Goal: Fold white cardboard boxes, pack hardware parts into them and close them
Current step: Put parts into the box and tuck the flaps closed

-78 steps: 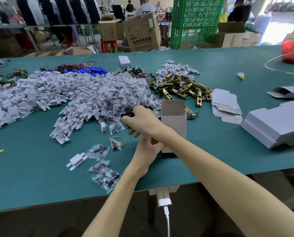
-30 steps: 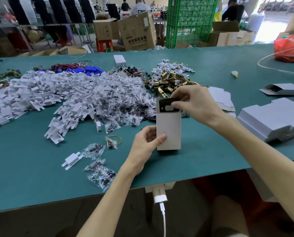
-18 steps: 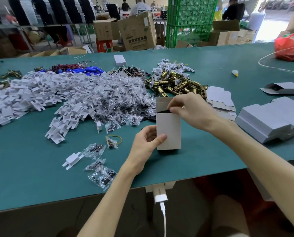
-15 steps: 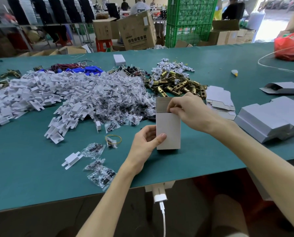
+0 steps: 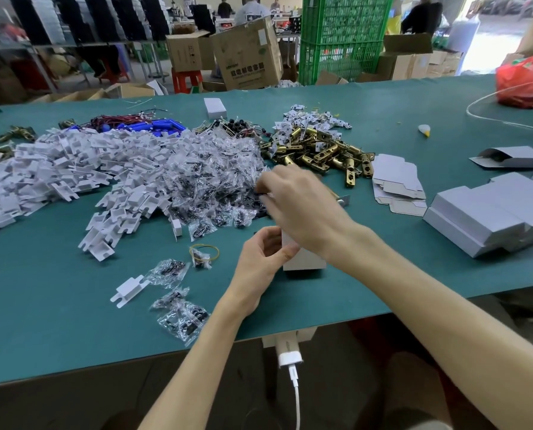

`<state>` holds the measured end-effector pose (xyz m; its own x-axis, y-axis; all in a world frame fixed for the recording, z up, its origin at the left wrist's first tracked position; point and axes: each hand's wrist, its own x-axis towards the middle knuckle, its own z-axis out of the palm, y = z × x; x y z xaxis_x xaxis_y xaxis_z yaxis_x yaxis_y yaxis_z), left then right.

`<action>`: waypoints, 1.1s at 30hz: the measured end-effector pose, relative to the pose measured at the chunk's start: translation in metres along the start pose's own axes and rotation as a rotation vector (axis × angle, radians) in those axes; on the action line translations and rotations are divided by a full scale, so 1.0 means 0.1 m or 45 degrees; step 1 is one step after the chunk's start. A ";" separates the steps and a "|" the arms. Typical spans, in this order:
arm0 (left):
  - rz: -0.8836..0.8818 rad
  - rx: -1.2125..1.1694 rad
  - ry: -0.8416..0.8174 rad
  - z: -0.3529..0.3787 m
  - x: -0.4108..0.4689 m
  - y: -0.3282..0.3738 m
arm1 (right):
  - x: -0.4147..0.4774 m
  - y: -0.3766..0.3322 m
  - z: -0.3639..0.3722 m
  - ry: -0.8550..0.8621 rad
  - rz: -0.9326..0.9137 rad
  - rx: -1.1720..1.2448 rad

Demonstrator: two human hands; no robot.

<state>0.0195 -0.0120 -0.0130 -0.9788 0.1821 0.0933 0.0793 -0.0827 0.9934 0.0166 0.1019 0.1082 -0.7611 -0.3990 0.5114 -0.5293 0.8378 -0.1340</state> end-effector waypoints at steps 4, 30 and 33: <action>0.046 0.149 0.038 -0.01 -0.03 0.03 | 0.19 -0.32 0.33 -0.101 -0.120 -0.147; -0.004 0.095 -0.003 -0.02 -0.02 0.04 | 0.49 -0.26 0.31 -0.292 0.261 0.042; -0.011 0.030 0.003 0.00 -0.03 0.04 | 0.45 -0.18 0.07 -0.237 0.374 0.318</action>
<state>0.0223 -0.0133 -0.0090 -0.9800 0.1805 0.0843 0.0750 -0.0577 0.9955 -0.0108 0.0659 0.1283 -0.9358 -0.2363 0.2617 -0.3367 0.8191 -0.4644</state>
